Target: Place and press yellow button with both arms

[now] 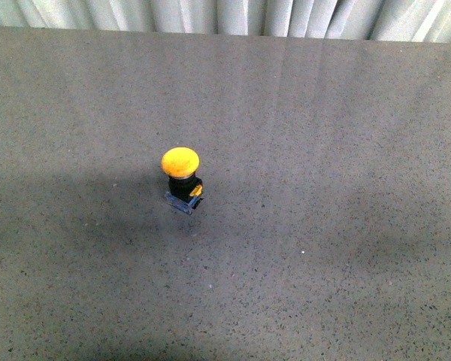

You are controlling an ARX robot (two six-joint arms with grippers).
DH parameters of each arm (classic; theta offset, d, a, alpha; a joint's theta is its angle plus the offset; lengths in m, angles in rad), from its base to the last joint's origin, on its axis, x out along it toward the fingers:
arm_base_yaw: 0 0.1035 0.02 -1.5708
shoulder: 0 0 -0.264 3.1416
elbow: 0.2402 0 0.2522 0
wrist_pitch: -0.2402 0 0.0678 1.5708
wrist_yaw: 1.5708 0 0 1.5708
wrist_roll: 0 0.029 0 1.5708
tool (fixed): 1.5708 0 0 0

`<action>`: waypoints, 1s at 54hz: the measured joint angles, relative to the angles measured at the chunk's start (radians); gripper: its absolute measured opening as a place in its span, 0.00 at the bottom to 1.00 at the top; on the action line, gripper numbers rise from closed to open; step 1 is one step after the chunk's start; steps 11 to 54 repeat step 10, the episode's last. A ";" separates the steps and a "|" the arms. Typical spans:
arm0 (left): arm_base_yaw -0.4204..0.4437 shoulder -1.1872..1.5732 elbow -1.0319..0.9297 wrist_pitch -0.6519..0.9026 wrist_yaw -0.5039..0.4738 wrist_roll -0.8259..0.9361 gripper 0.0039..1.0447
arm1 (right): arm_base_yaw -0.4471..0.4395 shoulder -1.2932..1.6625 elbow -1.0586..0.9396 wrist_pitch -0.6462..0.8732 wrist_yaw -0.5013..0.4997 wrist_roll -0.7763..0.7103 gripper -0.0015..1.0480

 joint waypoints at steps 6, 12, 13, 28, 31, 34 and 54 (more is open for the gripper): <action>0.000 0.000 0.000 0.000 0.000 0.000 0.91 | 0.000 0.000 0.000 0.000 0.000 0.000 0.91; 0.000 0.000 0.000 0.000 0.000 0.000 0.91 | 0.000 0.000 0.000 0.000 0.000 0.000 0.91; 0.000 0.000 0.000 0.000 0.000 0.000 0.91 | 0.000 0.000 0.000 0.000 0.000 0.000 0.91; 0.000 0.000 0.000 0.000 0.000 0.000 0.91 | 0.000 0.000 0.000 0.000 0.000 0.000 0.91; 0.000 0.000 0.000 0.000 0.000 0.000 0.91 | 0.000 0.000 0.000 0.000 0.000 0.000 0.91; 0.000 0.000 0.000 0.000 0.000 0.000 0.91 | 0.000 0.000 0.000 0.000 0.000 0.000 0.91; 0.000 0.000 0.000 0.000 0.000 0.000 0.91 | 0.000 0.000 0.000 0.000 0.000 0.000 0.91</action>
